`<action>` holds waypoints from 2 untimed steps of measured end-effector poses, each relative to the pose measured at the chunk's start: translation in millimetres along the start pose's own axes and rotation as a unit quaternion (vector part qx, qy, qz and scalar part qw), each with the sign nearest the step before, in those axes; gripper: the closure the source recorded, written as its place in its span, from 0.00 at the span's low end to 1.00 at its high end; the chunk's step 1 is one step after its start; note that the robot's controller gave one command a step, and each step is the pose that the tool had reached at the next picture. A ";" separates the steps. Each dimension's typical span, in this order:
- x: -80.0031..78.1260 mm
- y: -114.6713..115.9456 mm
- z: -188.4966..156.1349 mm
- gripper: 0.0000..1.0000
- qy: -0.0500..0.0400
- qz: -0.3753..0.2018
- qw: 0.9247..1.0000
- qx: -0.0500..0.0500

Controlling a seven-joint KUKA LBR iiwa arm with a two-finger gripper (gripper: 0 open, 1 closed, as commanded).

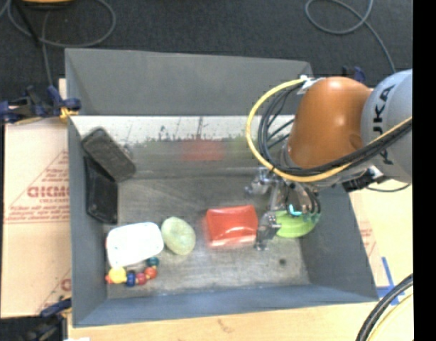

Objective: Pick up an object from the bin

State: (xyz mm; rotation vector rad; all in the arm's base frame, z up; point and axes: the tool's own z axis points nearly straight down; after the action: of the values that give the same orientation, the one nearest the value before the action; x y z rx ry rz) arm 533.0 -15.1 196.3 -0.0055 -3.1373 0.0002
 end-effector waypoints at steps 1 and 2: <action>-0.9 -0.1 -3.5 0.00 -0.003 0.000 1.000 0.000; -5.4 12.9 122.4 1.00 -0.007 -0.080 0.997 0.001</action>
Offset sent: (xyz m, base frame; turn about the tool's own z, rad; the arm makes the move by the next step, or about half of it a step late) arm 0.0015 0.0145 -0.1263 -0.1630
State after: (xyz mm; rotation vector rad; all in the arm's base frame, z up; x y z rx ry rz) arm 537.9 -2.3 73.9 0.2472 -3.1411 0.0027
